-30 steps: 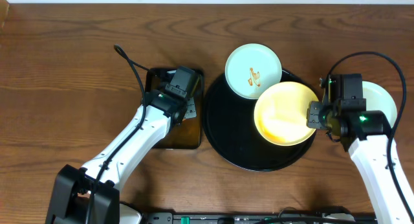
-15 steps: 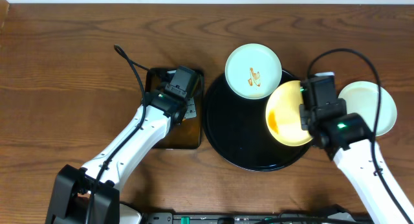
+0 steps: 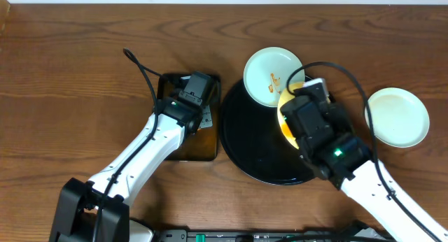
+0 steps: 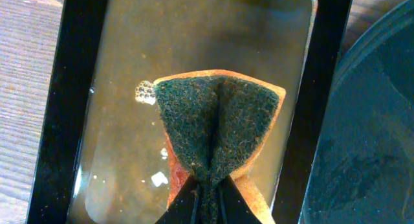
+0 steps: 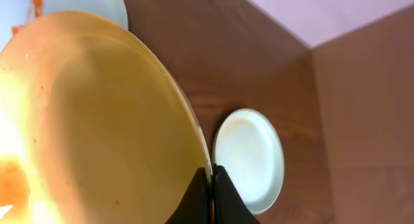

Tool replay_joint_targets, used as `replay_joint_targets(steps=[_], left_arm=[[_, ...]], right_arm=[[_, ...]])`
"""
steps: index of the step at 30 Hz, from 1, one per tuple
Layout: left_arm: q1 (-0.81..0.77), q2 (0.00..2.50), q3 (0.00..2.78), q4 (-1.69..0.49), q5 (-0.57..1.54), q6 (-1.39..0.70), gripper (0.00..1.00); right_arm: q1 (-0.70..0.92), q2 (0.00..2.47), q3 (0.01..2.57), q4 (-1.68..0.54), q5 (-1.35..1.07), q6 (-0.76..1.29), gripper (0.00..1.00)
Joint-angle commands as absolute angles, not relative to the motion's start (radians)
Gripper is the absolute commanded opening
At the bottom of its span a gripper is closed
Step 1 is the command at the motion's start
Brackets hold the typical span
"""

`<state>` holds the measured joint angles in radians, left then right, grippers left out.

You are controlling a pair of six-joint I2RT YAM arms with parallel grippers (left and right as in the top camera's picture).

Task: Clean dirty plates on tray and stack at the side
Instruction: 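Slide the yellow plate rightward off the round tray with the right gripper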

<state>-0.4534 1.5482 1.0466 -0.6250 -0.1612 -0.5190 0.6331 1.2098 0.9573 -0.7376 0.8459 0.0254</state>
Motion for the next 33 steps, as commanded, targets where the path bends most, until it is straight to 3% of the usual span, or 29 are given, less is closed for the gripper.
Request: replay_joint_targets(steps=[1, 19, 25, 33], left_arm=[[-0.448, 1.534, 1.043, -0.628, -0.177, -0.509, 0.08], [-0.448, 1.534, 1.043, -0.628, -0.177, -0.509, 0.08], [-0.448, 1.534, 1.043, -0.628, -0.177, -0.509, 0.08], [-0.448, 1.534, 1.043, -0.628, -0.177, -0.509, 0.08]], right_arm=[[0.68, 1.204, 0.975, -0.72, 0.979, -0.036, 0.01], [0.684, 1.205, 0.975, -0.68, 0.997, -0.01, 0.01], [0.552, 1.205, 0.972, -0.681, 0.886, 0.125, 0.01], [0.231, 1.234, 0.972, -0.672, 0.669, 0.305, 0.01]])
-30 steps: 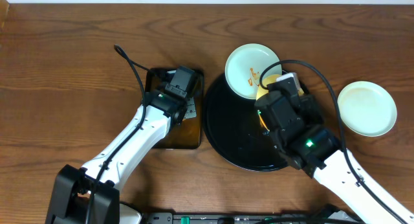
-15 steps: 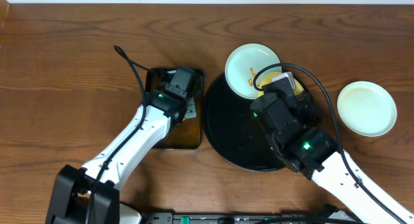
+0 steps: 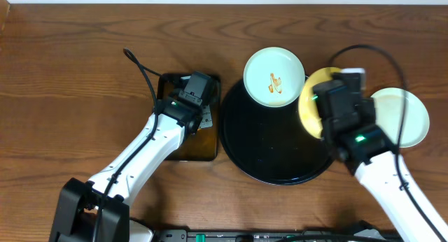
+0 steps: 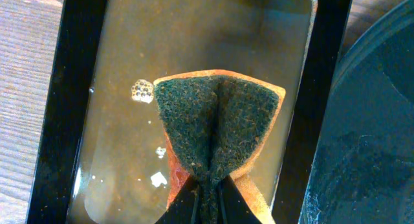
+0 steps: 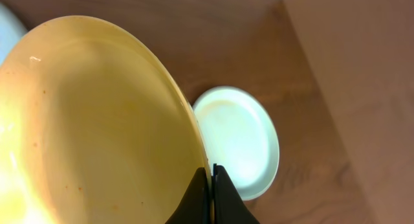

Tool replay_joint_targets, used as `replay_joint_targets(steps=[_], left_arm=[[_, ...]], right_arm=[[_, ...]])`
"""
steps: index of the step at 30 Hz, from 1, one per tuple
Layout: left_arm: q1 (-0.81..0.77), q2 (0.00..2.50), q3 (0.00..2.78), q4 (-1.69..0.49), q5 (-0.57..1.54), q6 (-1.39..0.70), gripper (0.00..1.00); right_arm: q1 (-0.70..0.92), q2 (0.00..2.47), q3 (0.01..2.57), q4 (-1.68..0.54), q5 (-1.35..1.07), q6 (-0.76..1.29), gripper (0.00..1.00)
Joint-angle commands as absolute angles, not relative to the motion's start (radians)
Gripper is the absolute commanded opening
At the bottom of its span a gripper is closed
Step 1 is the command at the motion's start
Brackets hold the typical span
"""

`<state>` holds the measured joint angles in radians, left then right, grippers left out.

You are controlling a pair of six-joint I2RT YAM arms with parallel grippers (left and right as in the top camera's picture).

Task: Clean dirty plates on tray and stack at the side
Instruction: 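Slide the yellow plate rightward off the round tray with the right gripper, then lower the yellow plate onto the cleaned plate at right and release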

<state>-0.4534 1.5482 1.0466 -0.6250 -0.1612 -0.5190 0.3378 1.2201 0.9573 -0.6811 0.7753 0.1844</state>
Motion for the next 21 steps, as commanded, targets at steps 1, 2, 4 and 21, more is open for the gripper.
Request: replay_joint_targets(steps=[1, 2, 4, 21], left_arm=[[-0.448, 1.534, 1.043, -0.628, -0.177, -0.509, 0.08], [-0.448, 1.534, 1.043, -0.628, -0.177, -0.509, 0.08], [-0.448, 1.534, 1.043, -0.628, -0.177, -0.509, 0.08], [-0.448, 1.534, 1.043, -0.628, -0.177, -0.509, 0.08]], right_arm=[[0.189, 1.24, 0.972, -0.668, 0.648, 0.319, 0.01], [0.15, 1.244, 0.972, -0.662, 0.629, 0.329, 0.01], [0.064, 1.256, 0.972, -0.646, 0.583, 0.349, 0.01], [-0.49, 1.452, 0.972, -0.5, 0.16, 0.389, 0.01]])
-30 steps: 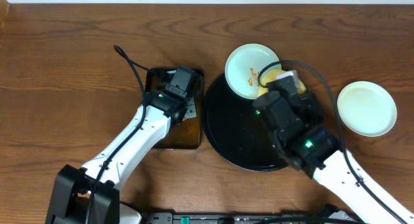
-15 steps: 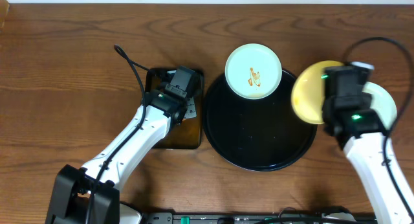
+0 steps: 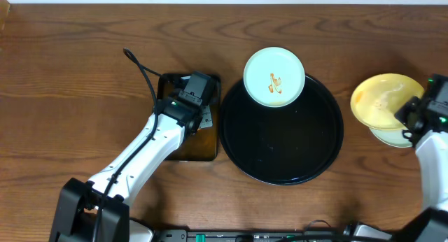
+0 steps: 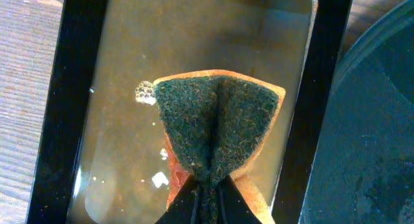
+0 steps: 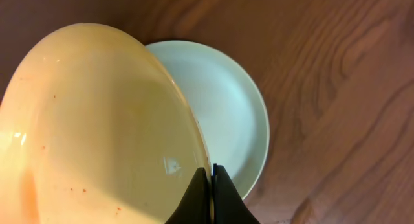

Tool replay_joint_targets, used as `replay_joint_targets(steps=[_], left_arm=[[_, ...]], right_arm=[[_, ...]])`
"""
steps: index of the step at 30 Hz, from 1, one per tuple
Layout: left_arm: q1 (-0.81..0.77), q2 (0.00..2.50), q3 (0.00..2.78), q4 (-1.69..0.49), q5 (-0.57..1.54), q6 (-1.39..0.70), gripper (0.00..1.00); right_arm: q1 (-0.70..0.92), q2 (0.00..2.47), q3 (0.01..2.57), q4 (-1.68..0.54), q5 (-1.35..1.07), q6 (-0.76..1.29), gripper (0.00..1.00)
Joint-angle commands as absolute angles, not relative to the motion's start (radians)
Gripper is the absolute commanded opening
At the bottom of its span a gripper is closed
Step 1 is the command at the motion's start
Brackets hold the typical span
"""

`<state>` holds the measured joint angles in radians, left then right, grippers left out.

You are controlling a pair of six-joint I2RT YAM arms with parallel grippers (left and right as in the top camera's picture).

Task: Clean dirty plates on tray and stack at the side
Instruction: 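Lower the yellow plate onto the cleaned plate at right and release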

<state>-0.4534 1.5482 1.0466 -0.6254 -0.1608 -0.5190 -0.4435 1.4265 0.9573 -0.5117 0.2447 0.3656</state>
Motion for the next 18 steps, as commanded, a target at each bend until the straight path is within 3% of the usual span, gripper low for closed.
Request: replay_joint_targets(steps=[1, 5, 8, 10, 18], left_arm=[[-0.448, 1.534, 1.043, -0.628, -0.177, -0.509, 0.08], [-0.448, 1.534, 1.043, -0.628, -0.176, -0.509, 0.08], [-0.448, 1.534, 1.043, -0.628, -0.177, -0.509, 0.08], [-0.448, 1.534, 1.043, -0.628, -0.177, -0.509, 0.08], [-0.448, 1.534, 1.043, -0.628, -0.177, -0.509, 0.08]], right_arm=[[-0.506, 1.462, 0.972, -0.495, 0.156, 0.389, 0.01], [-0.561, 1.483, 0.972, -0.477, 0.149, 0.389, 0.05], [-0.577, 1.485, 0.973, -0.454, 0.11, 0.386, 0.32], [-0.577, 1.484, 0.974, -0.45, 0.049, 0.364, 0.4], [-0.474, 1.484, 0.996, -0.452, -0.28, 0.197, 0.42]])
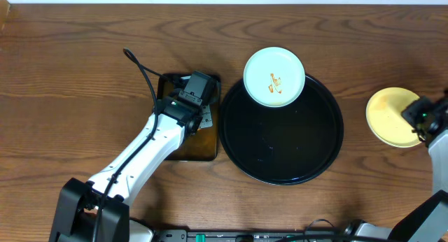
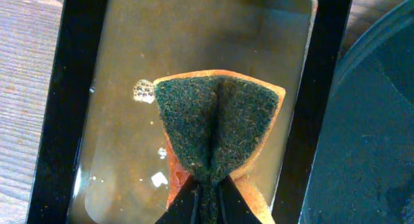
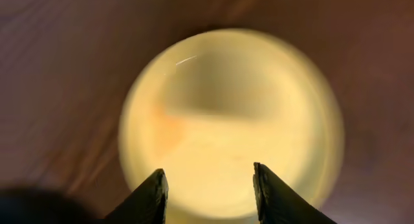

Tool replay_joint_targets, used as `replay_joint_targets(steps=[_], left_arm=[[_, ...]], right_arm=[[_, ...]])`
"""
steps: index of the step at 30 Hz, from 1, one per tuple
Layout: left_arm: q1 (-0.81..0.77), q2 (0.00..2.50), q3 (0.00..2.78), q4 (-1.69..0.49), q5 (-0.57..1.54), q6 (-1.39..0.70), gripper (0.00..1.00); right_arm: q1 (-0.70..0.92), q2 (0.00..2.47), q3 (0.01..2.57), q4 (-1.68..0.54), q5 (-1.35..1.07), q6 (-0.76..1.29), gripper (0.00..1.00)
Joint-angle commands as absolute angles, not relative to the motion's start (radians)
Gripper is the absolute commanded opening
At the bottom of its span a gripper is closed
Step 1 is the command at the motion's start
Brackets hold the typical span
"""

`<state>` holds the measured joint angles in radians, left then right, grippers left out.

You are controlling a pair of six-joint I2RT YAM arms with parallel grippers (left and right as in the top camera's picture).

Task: Clean dirty plates on tray and stack at the side
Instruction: 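Lower the yellow plate onto the cleaned plate at right and release, then reach the right gripper to the pale-green plate's top rim and grip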

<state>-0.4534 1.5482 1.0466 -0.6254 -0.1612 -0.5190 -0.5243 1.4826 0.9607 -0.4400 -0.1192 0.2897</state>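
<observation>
A yellow plate (image 1: 390, 115) lies flat on the table right of the round black tray (image 1: 281, 161), covering a pale plate under it. My right gripper (image 3: 208, 185) is open just above the yellow plate (image 3: 226, 120), nothing between its fingers. A pale green plate (image 1: 274, 75) with orange food smears sits on the tray's far rim. My left gripper (image 2: 208, 191) is shut on a green-and-orange sponge (image 2: 217, 123) that is dipped in the brown water of a black rectangular basin (image 2: 71, 101).
The basin (image 1: 183, 150) stands against the tray's left edge. A black cable (image 1: 140, 67) loops over the table behind the left arm. Bare wood surrounds the stacked plates at the right.
My right gripper held the yellow plate tilted over the pale plate; now it has let go and stands open, and the yellow plate lies flat on that plate. The left gripper has not moved.
My right gripper held the yellow plate on edge over the tray's right part. Then it held it at the tray's right rim, then tilted above the pale plate at the side. Now the plate rests there, released. The left gripper kept the sponge in the basin throughout.
</observation>
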Motion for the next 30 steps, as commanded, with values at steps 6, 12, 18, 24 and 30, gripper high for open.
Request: replay_joint_targets(steps=[6, 12, 18, 24, 30], left_arm=[[-0.448, 1.534, 1.043, -0.628, -0.177, -0.509, 0.08], [-0.448, 1.534, 1.043, -0.628, -0.177, -0.509, 0.08], [-0.448, 1.534, 1.043, -0.628, -0.177, -0.509, 0.08], [-0.448, 1.534, 1.043, -0.628, -0.177, -0.509, 0.08], [-0.448, 1.535, 1.043, -0.62, -0.177, -0.5, 0.08]], right_arm=[[-0.309, 1.487, 1.161, -0.631, -0.303, 0.025, 0.5], [-0.189, 1.554, 1.408, -0.824, -0.308, -0.068, 0.57], [-0.091, 1.709, 1.621, -0.955, -0.323, -0.213, 0.61], [-0.015, 1.85, 1.669, -0.834, -0.323, -0.26, 0.61], [0.013, 1.986, 1.669, -0.713, -0.327, -0.259, 0.55]])
